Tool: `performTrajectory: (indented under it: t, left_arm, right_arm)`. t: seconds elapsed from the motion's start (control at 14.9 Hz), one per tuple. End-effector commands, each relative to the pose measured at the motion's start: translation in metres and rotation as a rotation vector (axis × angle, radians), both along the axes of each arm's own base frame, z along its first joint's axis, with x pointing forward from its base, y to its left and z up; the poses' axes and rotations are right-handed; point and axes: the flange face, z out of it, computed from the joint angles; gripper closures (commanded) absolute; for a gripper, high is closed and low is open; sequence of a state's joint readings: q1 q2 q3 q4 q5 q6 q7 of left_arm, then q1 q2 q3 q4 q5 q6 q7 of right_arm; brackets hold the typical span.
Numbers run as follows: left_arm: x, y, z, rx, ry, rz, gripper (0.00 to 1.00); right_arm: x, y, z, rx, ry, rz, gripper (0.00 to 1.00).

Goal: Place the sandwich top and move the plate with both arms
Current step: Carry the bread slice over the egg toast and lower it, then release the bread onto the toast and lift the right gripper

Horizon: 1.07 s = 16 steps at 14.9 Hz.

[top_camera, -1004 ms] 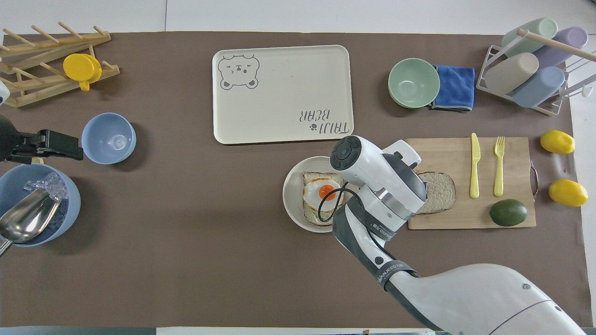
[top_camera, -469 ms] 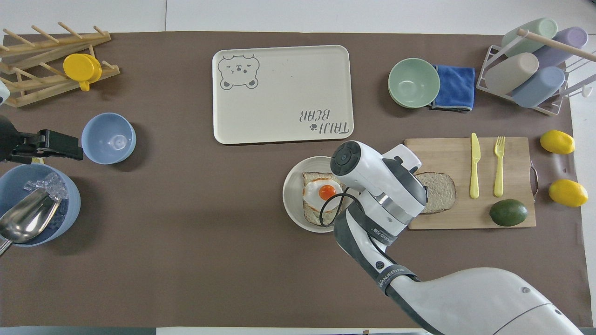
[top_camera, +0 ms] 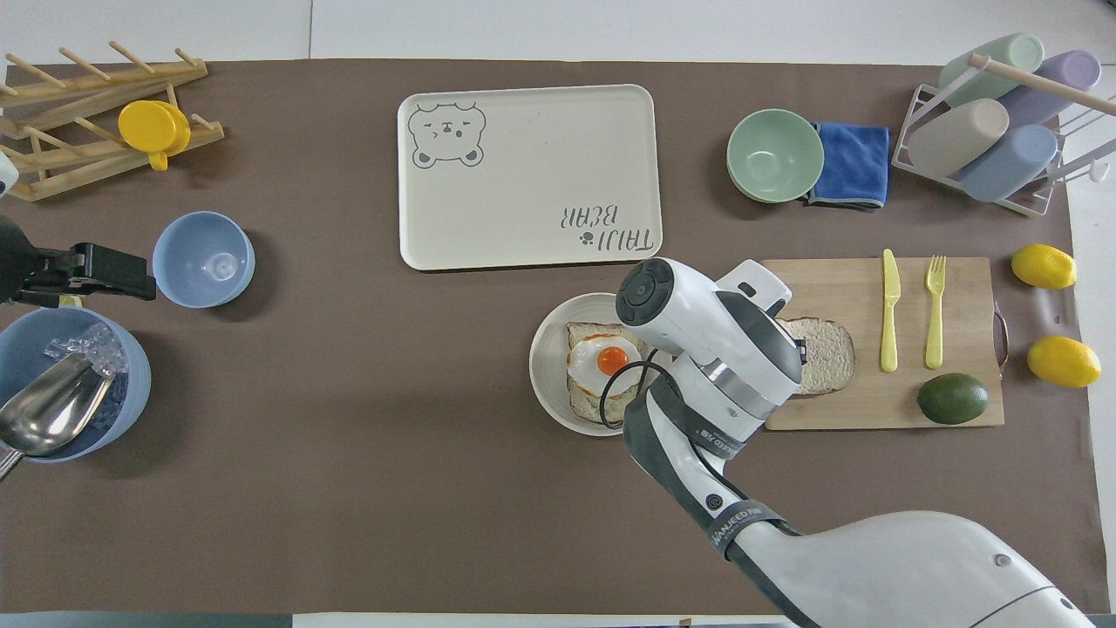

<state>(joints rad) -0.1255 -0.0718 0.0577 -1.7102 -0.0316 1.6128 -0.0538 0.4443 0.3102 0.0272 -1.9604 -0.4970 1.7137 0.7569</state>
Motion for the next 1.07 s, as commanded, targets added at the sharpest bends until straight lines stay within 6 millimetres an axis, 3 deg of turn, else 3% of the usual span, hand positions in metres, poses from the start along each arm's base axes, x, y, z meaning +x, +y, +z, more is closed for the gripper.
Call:
performTrajectory:
  t: [0.0, 0.2, 0.33, 0.54, 0.6, 0.74, 0.87, 1.0]
  left_arm:
    - [-0.007, 0.004, 0.001, 0.010, -0.002, -0.007, 0.00]
    - [-0.007, 0.004, 0.001, 0.010, -0.002, -0.005, 0.00]
    - [-0.007, 0.004, 0.001, 0.010, -0.002, -0.005, 0.00]
    - [-0.007, 0.004, 0.001, 0.010, -0.002, -0.005, 0.00]
    - [-0.007, 0.004, 0.001, 0.010, -0.002, -0.005, 0.00]
    - [-0.007, 0.004, 0.001, 0.010, -0.002, -0.005, 0.00]
    - [-0.007, 0.004, 0.001, 0.010, -0.002, -0.005, 0.00]
    - [-0.008, 0.004, 0.000, 0.011, 0.007, -0.005, 0.00]
  right_arm:
    - [0.019, 0.032, 0.036, 0.022, 0.007, -0.004, 1.00]
    - [0.021, 0.099, 0.082, 0.105, 0.036, -0.019, 1.00]
    - [0.009, 0.137, 0.096, 0.135, 0.011, 0.030, 1.00]
    - [0.008, 0.168, 0.123, 0.246, -0.067, -0.034, 1.00]
    - [0.005, 0.179, 0.126, 0.288, -0.094, -0.052, 1.00]
    - [-0.007, 0.198, 0.110, 0.324, -0.122, -0.056, 1.00]
    - [-0.006, 0.200, 0.101, 0.370, -0.138, -0.089, 1.00]
    - [-0.010, 0.189, 0.084, 0.380, -0.144, -0.089, 1.00]
